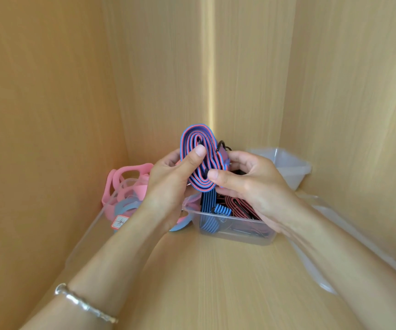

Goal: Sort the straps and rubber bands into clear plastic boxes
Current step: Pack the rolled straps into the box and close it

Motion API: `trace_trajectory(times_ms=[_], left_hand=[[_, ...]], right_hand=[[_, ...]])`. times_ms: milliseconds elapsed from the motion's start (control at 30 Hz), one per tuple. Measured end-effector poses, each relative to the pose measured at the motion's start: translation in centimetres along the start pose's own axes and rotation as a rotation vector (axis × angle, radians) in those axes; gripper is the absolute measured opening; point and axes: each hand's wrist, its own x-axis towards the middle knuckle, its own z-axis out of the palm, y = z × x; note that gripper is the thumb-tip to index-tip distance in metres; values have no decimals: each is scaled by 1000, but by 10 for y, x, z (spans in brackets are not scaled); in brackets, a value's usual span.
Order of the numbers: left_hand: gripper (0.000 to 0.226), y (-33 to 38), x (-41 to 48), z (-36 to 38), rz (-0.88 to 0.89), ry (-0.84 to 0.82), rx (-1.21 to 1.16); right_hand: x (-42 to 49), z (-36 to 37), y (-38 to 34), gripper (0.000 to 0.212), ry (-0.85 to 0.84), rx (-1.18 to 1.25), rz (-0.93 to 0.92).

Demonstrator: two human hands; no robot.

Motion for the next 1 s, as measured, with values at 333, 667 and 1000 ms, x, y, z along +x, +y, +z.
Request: trace_trajectory(times_ms=[333, 667, 1000], left_hand=[[61, 0, -1, 7, 2, 66, 50], [54, 8, 0, 2, -34, 216, -94], [50, 9, 13, -5, 20, 306, -178]], right_hand=[[-1, -8, 0, 26, -146, -207, 24], [-2, -5, -1, 22, -146, -129, 31], [-2, -5, -3, 29, -178, -133, 69]])
